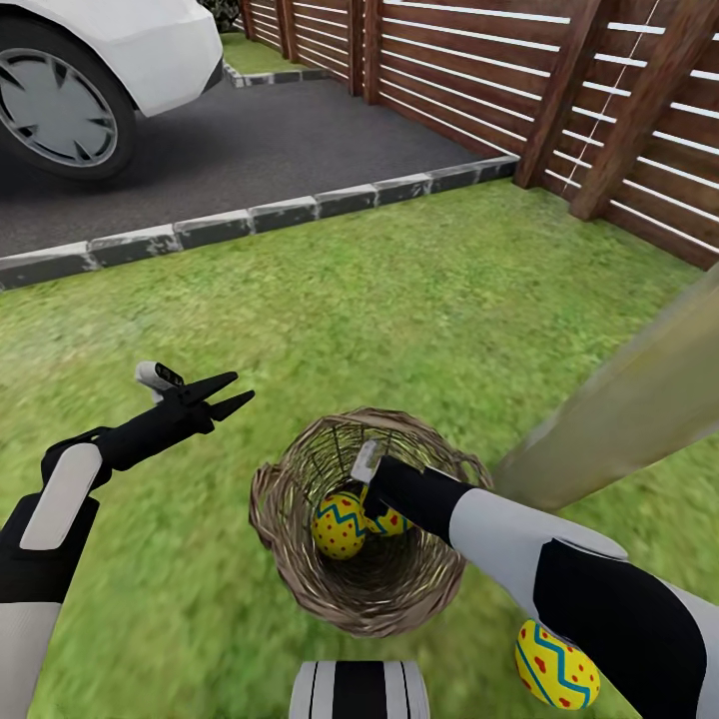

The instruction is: Take the three Easter eggs out of the wicker basket on the lawn in the garden, then place them on the lawn next to a single tree (choose any tree) so that all three eggs are next to the same tree and none are left in the basket.

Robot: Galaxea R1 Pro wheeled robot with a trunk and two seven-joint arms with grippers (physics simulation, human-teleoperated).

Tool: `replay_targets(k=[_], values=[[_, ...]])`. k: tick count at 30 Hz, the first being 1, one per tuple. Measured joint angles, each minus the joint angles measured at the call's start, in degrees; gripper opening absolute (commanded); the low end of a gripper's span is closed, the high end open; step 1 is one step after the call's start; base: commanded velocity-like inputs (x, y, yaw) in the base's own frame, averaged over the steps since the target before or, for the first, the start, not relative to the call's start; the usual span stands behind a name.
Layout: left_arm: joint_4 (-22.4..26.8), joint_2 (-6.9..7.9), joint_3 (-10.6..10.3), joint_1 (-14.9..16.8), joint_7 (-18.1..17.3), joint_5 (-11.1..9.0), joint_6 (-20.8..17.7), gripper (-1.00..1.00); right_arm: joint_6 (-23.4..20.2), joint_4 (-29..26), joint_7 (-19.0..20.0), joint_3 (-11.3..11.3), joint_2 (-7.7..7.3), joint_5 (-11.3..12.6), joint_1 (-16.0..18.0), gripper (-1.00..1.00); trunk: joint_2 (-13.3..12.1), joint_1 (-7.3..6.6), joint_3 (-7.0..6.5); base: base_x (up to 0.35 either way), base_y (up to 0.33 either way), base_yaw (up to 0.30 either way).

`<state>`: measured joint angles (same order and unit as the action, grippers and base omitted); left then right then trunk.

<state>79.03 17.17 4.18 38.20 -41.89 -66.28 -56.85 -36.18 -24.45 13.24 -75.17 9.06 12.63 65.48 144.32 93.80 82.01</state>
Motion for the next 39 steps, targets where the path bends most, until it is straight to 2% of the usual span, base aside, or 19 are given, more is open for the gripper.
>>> replay_targets(k=[21, 26, 34, 37, 39], values=[[0.1, 0.01, 0.0, 0.0, -0.1, 0.0, 0.0, 1.0, -0.4, 0.2, 0.0, 0.0, 0.11, -0.1, 0.0, 1.0, 0.3, 0.52, 4.42, 0.0, 0.0, 0.0], [0.1, 0.22, 0.2, 0.0, -3.7, 0.0, -0.1, 1.0, -0.4, 0.4, 0.0, -0.1, 0.13, -0.1, 0.0, 1.0, 0.3, 0.51, 4.43, 0.0, 0.0, 0.0], [0.0, 0.09, 0.0, 0.0, -3.9, 0.0, -0.1, 1.0, -0.8, 0.7, -0.1, -0.2, 0.08, 0.2, 0.0, 1.0, 0.3, 0.51, 4.43, 0.0, 0.0, 0.0], [0.0, -0.03, 0.0, 0.0, -3.9, 0.0, 0.0, 1.0, -4.3, 0.5, -0.5, -0.1, 0.01, 0.3, 0.0, 1.0, 0.3, 0.52, 4.43, 0.0, 0.0, 0.0], [0.1, -0.03, 0.0, 0.0, -3.9, 0.0, 0.0, 1.0, -4.8, 0.7, -0.7, 0.0, -0.07, 0.3, 0.0, 1.0, 0.3, 0.52, 4.43, 0.0, 0.0, 0.0]])
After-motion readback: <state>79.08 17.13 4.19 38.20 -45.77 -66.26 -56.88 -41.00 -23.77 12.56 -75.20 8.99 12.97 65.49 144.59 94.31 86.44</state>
